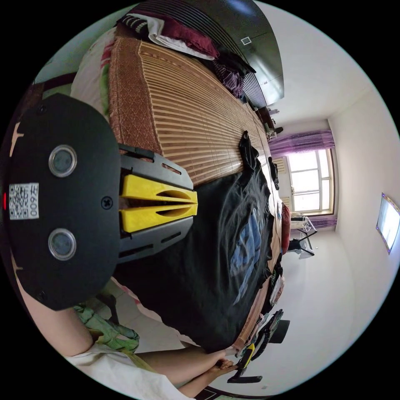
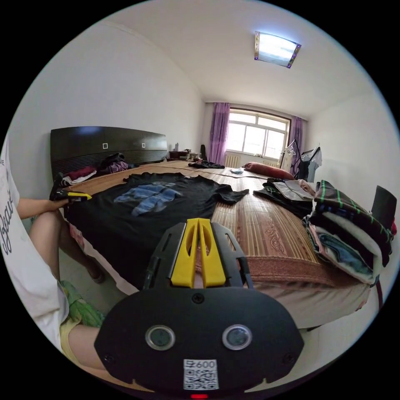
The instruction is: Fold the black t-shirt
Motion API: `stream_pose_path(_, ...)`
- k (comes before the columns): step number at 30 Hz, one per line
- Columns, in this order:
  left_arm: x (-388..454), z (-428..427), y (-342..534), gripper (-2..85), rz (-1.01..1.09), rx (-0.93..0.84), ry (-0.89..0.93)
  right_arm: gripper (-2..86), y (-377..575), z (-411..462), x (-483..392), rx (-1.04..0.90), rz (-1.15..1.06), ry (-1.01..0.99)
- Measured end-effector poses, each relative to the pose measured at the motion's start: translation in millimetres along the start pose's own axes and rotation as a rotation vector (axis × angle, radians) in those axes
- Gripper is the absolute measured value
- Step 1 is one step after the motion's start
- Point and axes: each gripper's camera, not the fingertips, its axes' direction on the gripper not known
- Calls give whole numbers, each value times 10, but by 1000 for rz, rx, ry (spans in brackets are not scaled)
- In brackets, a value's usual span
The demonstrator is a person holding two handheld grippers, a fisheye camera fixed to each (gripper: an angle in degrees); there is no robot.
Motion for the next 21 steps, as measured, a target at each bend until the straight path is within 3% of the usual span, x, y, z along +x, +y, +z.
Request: stream_pose_path(21,-1906,1318,126,4,26,5,-2,-8,120,272,85,-42,30,-37)
